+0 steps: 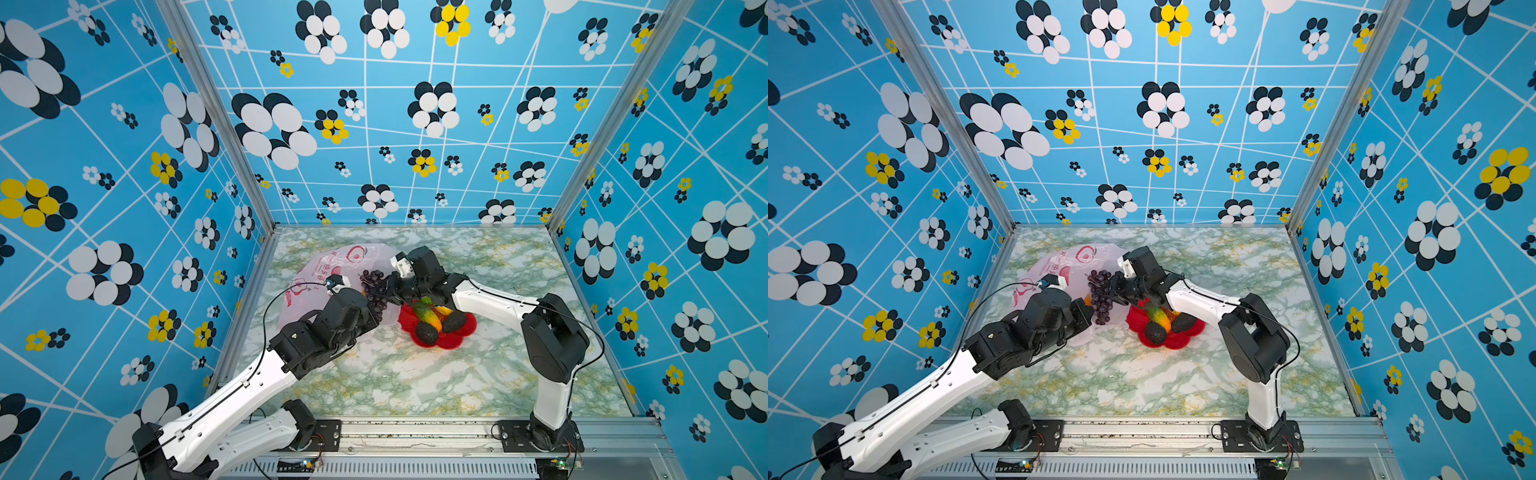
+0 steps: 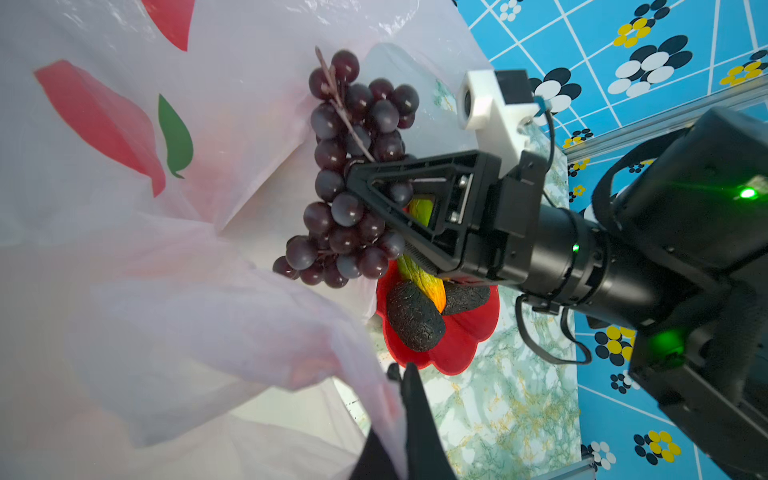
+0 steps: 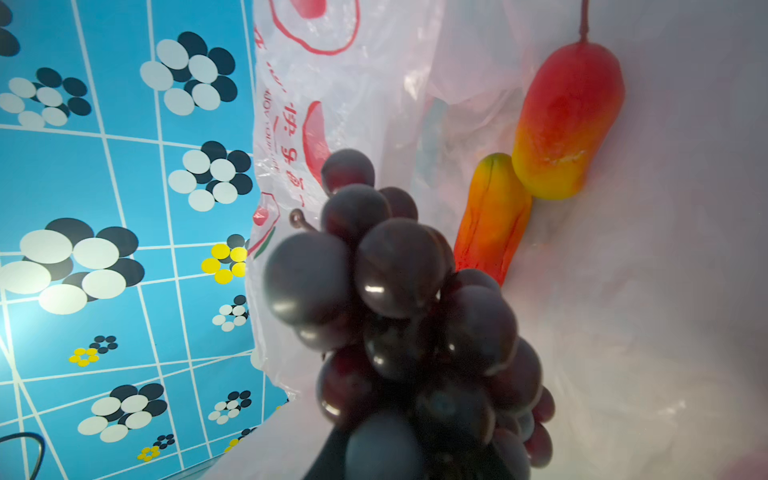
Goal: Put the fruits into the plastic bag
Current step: 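Carry the grapes toward the bag while left gripper raises the bag opening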
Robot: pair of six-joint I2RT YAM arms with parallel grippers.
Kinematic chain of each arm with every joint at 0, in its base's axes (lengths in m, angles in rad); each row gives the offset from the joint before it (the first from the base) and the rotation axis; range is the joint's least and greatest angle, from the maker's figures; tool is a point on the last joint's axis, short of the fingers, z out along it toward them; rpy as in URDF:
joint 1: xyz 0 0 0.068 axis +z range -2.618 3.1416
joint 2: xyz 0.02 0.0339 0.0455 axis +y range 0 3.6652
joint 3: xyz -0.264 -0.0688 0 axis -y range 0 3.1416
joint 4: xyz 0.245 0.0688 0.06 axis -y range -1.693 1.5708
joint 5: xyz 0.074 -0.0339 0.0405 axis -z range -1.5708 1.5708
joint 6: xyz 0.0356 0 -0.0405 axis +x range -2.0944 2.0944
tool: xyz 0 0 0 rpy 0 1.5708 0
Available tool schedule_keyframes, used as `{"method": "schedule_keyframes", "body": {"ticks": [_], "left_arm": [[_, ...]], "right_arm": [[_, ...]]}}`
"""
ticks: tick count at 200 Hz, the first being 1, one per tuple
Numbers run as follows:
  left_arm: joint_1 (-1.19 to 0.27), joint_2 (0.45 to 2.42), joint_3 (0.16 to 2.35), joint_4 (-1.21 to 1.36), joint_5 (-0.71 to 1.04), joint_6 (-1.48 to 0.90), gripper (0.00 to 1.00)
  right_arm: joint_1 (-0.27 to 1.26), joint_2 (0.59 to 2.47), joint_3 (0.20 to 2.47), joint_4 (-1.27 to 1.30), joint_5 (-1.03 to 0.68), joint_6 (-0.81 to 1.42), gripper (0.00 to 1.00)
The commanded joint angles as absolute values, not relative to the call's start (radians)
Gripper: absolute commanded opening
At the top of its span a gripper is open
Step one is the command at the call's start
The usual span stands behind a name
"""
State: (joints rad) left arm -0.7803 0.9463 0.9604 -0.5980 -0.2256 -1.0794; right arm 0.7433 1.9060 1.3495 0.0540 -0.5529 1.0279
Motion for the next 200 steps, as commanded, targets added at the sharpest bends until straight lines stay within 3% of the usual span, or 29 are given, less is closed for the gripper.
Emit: {"method": "schedule_keyframes", "body": {"ticks": [1, 84, 161, 200], "left_arm": [[-0.77, 0.95, 1.008, -0.581, -0.26, -1.063, 0.0], [-0.778, 1.046, 1.098, -0.541, -0.221, -0.97, 0.0], [-0.714, 1.059, 1.083, -0.507, -0.13, -0.945, 0.0], [-0.668, 1.026, 1.063, -0.484, -0.076, -0.93, 0.0]], "right_arm": [[0.748, 1.874, 1.3, 0.115, -0.574, 1.034, 0.29], [0.759, 1.926, 1.303, 0.081, -0.629, 1.023, 0.29], [0.826, 1.956, 1.405, -0.011, -0.737, 0.786, 0.3], [0.847, 2.028, 1.501, -0.242, -0.674, 0.679, 0.3]]}}
